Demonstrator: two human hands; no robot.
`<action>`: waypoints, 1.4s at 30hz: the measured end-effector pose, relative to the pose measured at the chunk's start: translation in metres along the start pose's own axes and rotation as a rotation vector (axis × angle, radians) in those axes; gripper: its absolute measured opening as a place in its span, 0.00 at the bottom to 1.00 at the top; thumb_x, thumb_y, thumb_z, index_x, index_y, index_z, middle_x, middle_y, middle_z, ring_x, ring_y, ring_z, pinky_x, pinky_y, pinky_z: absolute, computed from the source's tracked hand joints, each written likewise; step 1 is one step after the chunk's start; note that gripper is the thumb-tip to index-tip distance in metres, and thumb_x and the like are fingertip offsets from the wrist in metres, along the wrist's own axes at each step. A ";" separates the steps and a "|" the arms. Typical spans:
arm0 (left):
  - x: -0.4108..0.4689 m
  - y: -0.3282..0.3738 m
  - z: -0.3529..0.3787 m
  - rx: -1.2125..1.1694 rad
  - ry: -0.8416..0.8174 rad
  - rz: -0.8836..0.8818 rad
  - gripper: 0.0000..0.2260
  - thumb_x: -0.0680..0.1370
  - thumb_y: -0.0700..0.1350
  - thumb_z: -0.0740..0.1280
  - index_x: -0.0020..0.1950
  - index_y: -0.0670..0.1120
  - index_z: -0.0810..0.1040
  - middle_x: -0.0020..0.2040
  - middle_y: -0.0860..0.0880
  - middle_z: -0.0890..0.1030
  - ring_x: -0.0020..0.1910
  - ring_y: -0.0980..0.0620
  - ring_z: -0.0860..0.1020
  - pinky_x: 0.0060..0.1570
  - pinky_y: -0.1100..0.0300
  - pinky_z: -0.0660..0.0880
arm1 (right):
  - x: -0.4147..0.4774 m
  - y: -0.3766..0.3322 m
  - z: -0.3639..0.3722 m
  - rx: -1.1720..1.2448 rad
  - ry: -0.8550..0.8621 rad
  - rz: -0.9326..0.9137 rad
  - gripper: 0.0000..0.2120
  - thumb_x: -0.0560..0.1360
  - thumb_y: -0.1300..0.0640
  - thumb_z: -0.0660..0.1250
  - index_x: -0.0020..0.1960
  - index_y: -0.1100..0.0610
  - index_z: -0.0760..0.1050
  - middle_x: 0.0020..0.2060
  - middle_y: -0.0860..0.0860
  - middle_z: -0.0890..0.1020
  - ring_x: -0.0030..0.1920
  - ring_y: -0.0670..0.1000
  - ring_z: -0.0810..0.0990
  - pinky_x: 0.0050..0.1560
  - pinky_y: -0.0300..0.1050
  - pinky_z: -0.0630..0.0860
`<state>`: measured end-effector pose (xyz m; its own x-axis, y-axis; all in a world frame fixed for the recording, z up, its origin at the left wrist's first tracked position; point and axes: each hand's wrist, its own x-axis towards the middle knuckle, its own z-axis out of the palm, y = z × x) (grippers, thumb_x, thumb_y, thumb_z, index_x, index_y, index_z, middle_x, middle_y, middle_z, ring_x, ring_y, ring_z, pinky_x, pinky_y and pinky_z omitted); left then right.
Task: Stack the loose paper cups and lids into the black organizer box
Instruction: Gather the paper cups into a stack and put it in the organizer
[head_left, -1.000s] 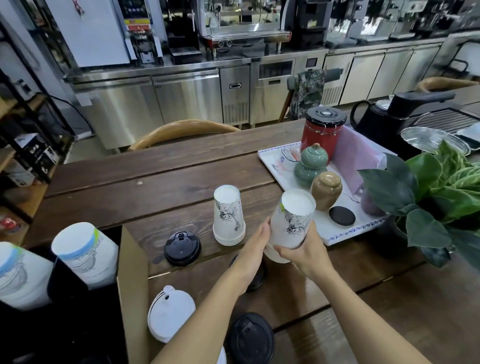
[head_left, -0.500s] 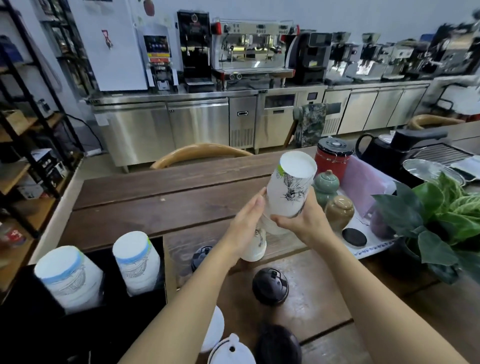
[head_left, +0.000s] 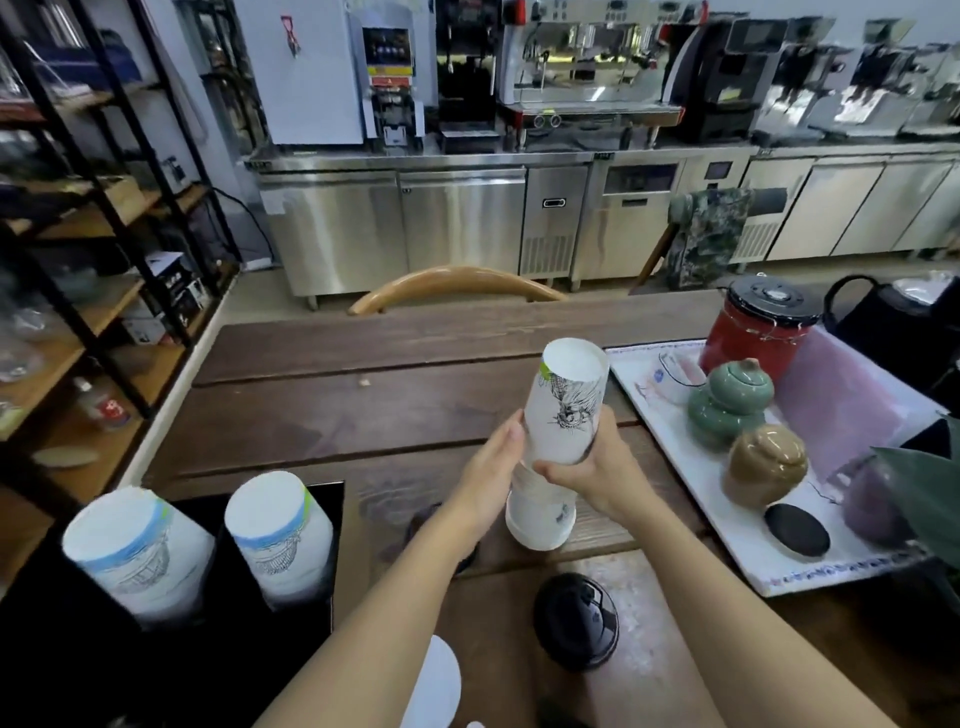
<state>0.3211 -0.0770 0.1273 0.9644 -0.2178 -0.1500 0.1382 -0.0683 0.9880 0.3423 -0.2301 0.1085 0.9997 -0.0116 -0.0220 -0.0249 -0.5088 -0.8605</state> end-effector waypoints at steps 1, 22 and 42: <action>0.003 -0.012 -0.001 0.016 0.023 -0.041 0.20 0.82 0.54 0.52 0.73 0.53 0.66 0.71 0.57 0.69 0.68 0.60 0.66 0.67 0.65 0.63 | 0.000 0.008 0.008 0.027 -0.026 0.016 0.38 0.56 0.47 0.77 0.61 0.48 0.62 0.50 0.36 0.73 0.58 0.50 0.75 0.60 0.55 0.73; 0.036 -0.070 0.026 -0.345 0.164 -0.485 0.29 0.76 0.66 0.52 0.75 0.60 0.55 0.77 0.57 0.59 0.75 0.53 0.58 0.74 0.50 0.54 | 0.003 0.062 0.045 0.756 -0.114 0.420 0.26 0.77 0.36 0.51 0.63 0.48 0.76 0.61 0.48 0.81 0.62 0.49 0.77 0.61 0.48 0.72; -0.001 -0.023 0.004 -0.056 0.413 -0.072 0.30 0.64 0.79 0.50 0.62 0.71 0.70 0.66 0.57 0.75 0.70 0.49 0.67 0.70 0.42 0.62 | -0.017 -0.039 0.033 1.033 -0.127 0.267 0.21 0.80 0.43 0.51 0.54 0.51 0.80 0.47 0.46 0.86 0.43 0.46 0.85 0.32 0.35 0.77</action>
<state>0.3158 -0.0795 0.1041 0.9596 0.1952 -0.2027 0.2094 -0.0140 0.9777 0.3265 -0.1819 0.1256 0.9558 0.1055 -0.2745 -0.2911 0.4716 -0.8323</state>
